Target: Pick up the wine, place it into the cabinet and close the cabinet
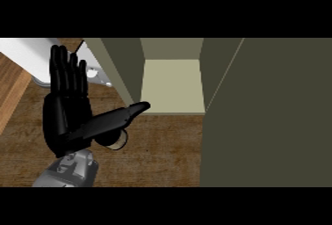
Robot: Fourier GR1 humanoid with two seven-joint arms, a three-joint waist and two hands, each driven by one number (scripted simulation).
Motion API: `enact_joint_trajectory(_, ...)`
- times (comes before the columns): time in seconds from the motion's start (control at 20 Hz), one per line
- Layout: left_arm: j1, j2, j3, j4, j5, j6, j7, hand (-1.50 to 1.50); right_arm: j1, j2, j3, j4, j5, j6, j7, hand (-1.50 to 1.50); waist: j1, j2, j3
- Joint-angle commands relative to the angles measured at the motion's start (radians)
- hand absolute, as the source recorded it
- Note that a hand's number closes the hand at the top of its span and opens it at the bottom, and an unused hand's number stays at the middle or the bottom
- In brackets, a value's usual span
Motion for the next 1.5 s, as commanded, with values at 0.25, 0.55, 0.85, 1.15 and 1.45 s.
enact_joint_trajectory(0.25, 0.153, 0.016, -0.028, -0.132, -0.071, 0.009, 0.056, -1.50, -0.069, -0.025, -0.046, -0.038, -0.053, -0.004, 0.093, -1.50, 0.003, 0.000, 0.000)
enact_joint_trajectory(0.55, 0.273, 0.044, 0.055, -0.101, 0.052, -0.070, -0.089, -1.50, -0.030, 0.060, 0.075, -0.009, 0.108, -0.028, 0.016, -1.50, 0.004, 0.000, 0.000)
enact_joint_trajectory(0.85, 0.338, 0.047, 0.108, -0.049, 0.131, -0.140, -0.168, -1.50, -0.059, 0.061, 0.065, 0.053, 0.095, -0.003, -0.012, -1.50, 0.005, 0.001, 0.000)
enact_joint_trajectory(1.15, 0.354, 0.007, 0.147, 0.070, 0.175, -0.170, -0.285, -1.50, -0.111, 0.017, -0.018, -0.028, -0.011, -0.016, 0.116, -1.50, 0.003, 0.001, 0.000)
enact_joint_trajectory(1.45, 0.477, 0.004, 0.157, 0.050, 0.212, -0.233, -0.352, -1.50, -0.061, 0.033, -0.021, -0.022, -0.003, 0.012, 0.075, -1.50, 0.004, 0.000, 0.000)
